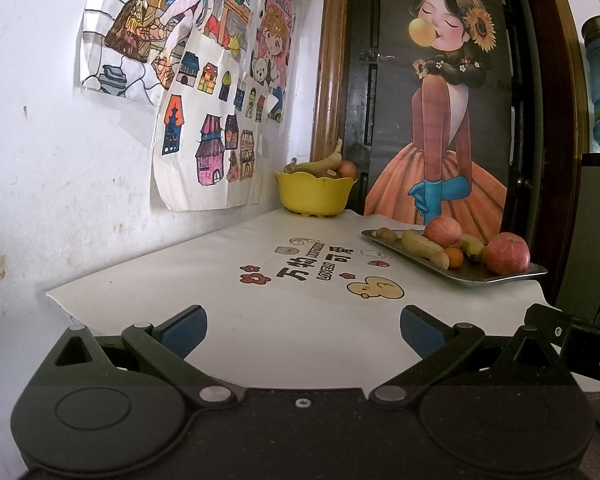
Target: Organize fruits
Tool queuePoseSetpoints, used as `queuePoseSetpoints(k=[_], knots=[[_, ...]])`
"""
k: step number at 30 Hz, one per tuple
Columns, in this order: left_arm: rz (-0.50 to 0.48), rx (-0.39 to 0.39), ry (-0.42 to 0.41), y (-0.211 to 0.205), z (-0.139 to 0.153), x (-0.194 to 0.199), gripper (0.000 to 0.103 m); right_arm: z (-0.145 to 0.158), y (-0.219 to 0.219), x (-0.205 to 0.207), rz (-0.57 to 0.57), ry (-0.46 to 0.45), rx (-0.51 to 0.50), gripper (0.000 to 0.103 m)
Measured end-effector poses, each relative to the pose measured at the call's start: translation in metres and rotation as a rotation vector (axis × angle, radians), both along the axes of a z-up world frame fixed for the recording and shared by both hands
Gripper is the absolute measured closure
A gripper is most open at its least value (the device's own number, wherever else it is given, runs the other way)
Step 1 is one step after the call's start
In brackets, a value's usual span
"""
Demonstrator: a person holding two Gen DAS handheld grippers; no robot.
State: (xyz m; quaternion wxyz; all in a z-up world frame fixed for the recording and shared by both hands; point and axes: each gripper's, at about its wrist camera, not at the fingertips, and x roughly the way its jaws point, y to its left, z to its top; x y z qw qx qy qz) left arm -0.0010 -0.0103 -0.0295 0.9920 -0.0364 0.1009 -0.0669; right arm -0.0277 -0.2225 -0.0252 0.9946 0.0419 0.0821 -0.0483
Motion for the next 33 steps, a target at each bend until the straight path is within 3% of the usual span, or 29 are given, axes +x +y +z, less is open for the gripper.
queuePoseSetpoints(k=[33], knots=[[0.015, 0.0, 0.037, -0.0024, -0.0012, -0.0014, 0.001, -0.0029, -0.0004, 0.0005, 0.009, 0.008, 0.0, 0.0]])
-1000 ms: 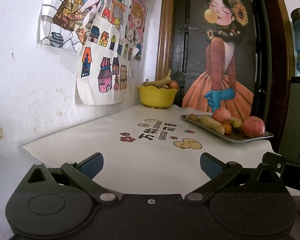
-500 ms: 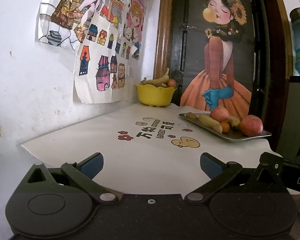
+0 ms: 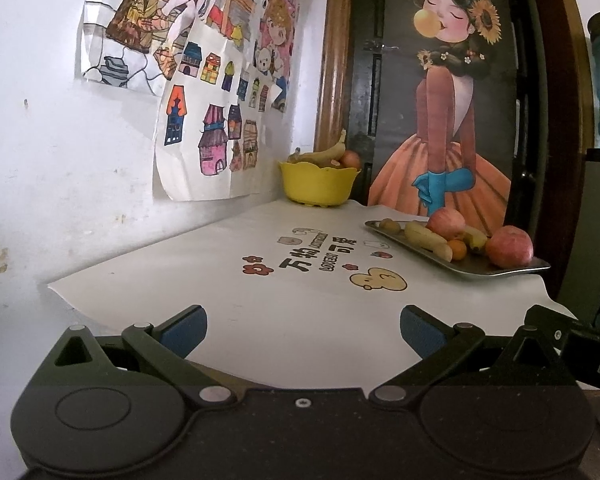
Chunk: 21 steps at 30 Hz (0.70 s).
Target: Organize fruits
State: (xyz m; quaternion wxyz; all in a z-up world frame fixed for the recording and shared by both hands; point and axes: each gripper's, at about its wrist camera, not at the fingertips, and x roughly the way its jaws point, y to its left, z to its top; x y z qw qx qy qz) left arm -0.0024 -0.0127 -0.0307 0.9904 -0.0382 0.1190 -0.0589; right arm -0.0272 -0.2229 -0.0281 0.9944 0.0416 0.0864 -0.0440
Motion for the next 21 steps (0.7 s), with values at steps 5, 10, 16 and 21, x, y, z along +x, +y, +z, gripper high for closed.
queuePoseSetpoints(k=[5, 10, 16, 21], knots=[[-0.004, 0.002, 0.001, -0.0008, 0.0004, 0.0003, 0.001, -0.001, -0.0004, -0.0004, 0.003, 0.002, -0.001, 0.0], [-0.004, 0.002, 0.002, -0.0005, 0.0002, 0.0004, 0.001, -0.0008, 0.0001, -0.0003, 0.003, 0.003, -0.001, 0.0], [-0.005, 0.002, 0.001, -0.0006, -0.0001, 0.0003, 0.001, -0.0007, 0.0004, 0.0, 0.002, 0.003, -0.001, 0.0], [-0.005, 0.002, 0.002, -0.0005, -0.0002, 0.0001, 0.001, -0.0003, 0.0005, 0.0003, 0.002, 0.003, -0.001, 0.0]])
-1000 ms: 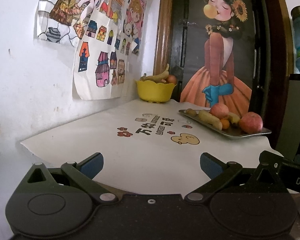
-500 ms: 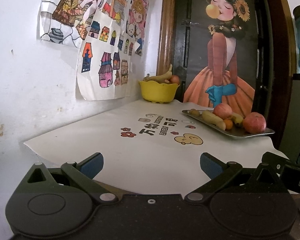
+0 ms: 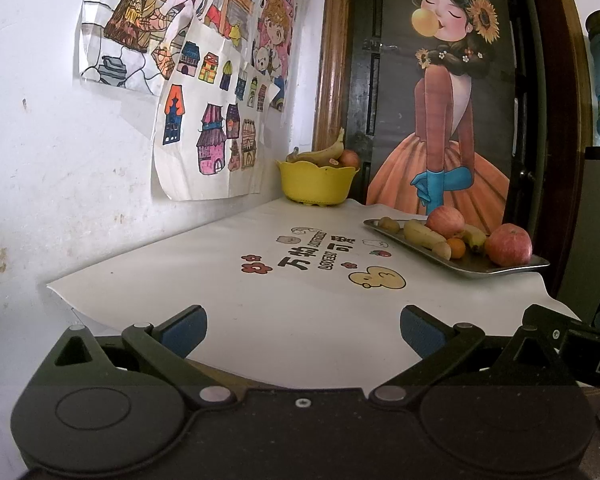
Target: Organize fruits
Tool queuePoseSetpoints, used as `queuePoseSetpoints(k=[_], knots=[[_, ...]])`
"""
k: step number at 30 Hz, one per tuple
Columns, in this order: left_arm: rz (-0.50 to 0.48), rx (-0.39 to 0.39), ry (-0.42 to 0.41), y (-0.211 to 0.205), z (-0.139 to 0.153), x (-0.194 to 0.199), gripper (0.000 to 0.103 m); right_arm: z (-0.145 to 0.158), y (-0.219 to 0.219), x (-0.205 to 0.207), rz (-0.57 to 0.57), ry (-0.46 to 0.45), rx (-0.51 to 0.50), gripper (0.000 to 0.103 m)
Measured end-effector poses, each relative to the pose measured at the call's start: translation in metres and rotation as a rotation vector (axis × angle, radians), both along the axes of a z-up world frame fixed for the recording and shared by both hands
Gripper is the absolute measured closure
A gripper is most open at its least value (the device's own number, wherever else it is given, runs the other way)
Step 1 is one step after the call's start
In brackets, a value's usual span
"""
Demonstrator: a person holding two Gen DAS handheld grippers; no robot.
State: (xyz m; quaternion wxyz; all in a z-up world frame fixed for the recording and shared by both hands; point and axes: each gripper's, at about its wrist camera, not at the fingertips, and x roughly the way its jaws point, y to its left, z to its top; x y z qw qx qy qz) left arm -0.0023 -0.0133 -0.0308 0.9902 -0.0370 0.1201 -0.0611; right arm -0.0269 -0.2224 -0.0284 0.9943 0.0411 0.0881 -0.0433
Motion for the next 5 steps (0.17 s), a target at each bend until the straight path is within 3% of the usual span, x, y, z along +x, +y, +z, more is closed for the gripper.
queuePoseSetpoints(k=[5], knots=[[-0.001, 0.0, 0.0, 0.0003, 0.0, 0.0002, 0.001, -0.0006, 0.0007, -0.0005, 0.0, 0.0, 0.0, 0.0]])
